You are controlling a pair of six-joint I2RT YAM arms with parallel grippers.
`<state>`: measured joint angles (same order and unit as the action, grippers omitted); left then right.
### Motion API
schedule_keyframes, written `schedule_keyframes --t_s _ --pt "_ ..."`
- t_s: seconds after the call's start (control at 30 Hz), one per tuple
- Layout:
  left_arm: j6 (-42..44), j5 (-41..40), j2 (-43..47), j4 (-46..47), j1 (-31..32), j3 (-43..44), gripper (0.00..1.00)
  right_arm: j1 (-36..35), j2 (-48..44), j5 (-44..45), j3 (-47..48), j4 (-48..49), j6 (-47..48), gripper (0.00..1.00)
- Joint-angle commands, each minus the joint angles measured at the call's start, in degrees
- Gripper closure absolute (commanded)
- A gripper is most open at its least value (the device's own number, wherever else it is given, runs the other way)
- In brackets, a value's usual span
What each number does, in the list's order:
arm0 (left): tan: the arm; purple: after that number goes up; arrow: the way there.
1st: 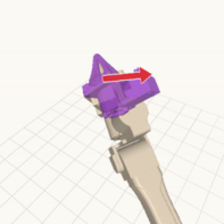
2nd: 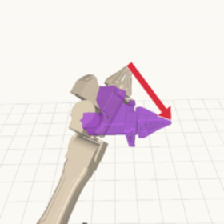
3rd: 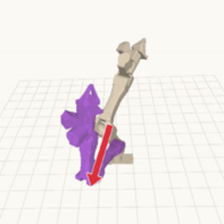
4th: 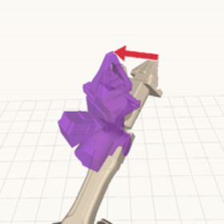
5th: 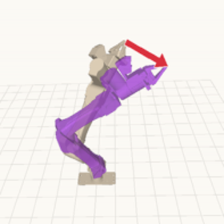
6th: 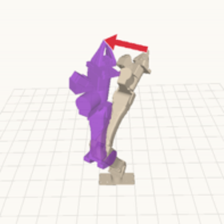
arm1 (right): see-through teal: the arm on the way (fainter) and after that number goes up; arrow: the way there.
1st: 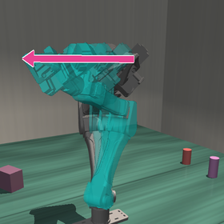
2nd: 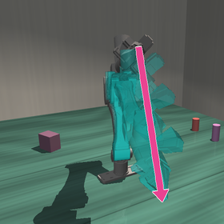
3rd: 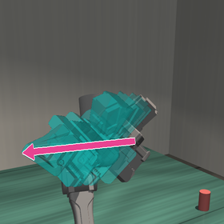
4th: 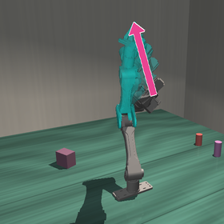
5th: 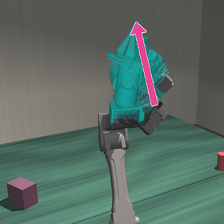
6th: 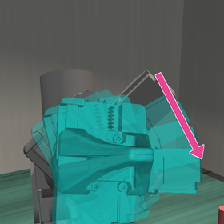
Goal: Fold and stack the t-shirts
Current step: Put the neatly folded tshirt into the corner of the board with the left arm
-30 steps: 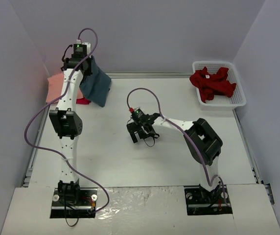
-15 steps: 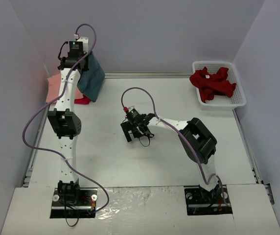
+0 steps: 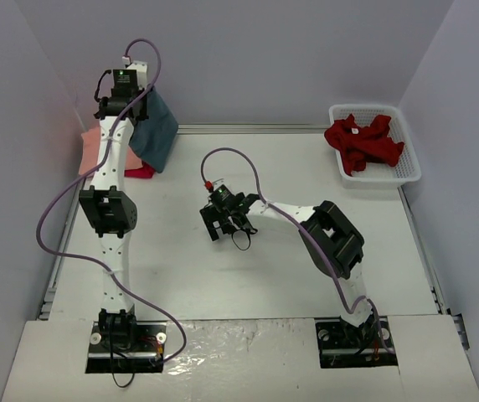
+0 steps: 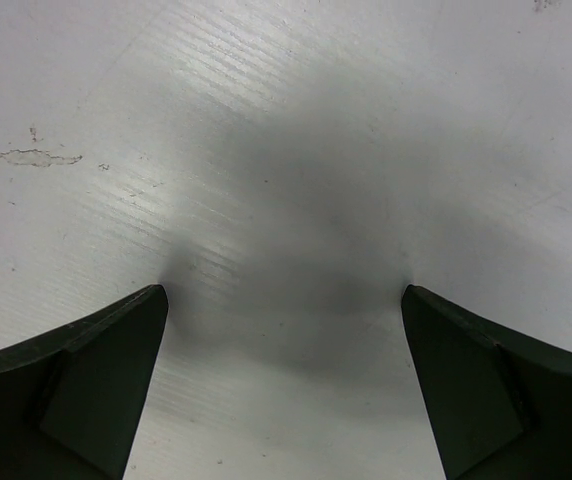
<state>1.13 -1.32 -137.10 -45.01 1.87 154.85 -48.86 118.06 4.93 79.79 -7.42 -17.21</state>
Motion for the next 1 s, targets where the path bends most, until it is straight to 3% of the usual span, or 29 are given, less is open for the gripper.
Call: schedule_keyframes --t_s 0.0,0.57,0.97 --pt "0.37 0.00 6.14 4.06 -0.90 3.62 0.98 -0.80 7.10 -3.79 -3.15 -7.34 -0.63 0.00" --pt "0.90 0.62 9.30 4.06 -4.94 2.65 0.98 -1.50 10.00 -4.31 -0.16 -7.43 -0.89 0.00" --pt "2.39 0.88 6.85 3.44 -6.35 2.22 0.98 -1.59 11.05 -5.90 -0.33 -7.78 -0.81 0.00"
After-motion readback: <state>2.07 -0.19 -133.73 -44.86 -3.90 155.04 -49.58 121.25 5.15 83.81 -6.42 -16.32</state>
